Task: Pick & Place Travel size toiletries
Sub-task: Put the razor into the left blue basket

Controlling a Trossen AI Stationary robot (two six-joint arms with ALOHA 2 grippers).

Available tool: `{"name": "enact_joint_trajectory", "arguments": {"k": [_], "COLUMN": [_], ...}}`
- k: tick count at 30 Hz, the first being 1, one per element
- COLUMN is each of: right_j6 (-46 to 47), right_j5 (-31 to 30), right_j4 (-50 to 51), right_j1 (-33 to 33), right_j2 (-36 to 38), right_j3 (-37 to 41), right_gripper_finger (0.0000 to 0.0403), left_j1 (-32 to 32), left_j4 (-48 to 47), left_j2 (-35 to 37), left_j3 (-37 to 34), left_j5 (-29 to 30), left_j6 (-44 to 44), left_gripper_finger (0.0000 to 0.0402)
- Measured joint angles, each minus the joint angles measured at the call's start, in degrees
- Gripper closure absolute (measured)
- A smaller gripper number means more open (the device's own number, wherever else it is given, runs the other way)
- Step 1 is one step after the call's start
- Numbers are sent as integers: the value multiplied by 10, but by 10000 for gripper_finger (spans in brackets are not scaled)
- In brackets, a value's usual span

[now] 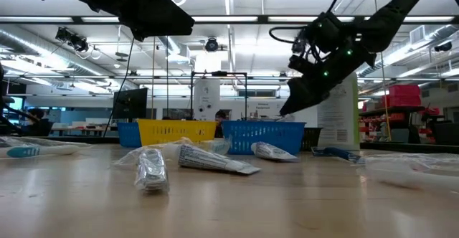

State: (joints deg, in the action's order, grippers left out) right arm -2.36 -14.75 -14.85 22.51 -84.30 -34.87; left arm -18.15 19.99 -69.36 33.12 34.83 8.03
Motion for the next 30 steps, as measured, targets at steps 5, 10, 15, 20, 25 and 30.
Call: {"name": "enact_joint_trajectory", "arguments": {"k": [5,10,15,20,25,30], "right_j6": [7,28,49,62,61,69], "right_j5": [-73,-77,-50,-26,-26,-26], "right_j4": [-24,-87,-110,-104,-69,-42], "right_j1": [-69,-139,-207,-271,-311,-327], "right_j2": [5,5,5,5,5,5], "right_j3": [-14,-15,-16,-16,-16,-13], "right_gripper_finger": [210,224,224,216,210,209], "left_j1": [0,0,-1,-12,-36,-53], "left_j4": [0,0,0,-34,-58,-50], "left_j2": [0,0,0,-5,-5,-5], "left_j3": [0,0,0,0,0,0], "left_j5": [0,0,0,-20,7,59], "left_j6": [0,18,40,67,103,120], "left_gripper_finger": [237,237,237,237,237,237]}}
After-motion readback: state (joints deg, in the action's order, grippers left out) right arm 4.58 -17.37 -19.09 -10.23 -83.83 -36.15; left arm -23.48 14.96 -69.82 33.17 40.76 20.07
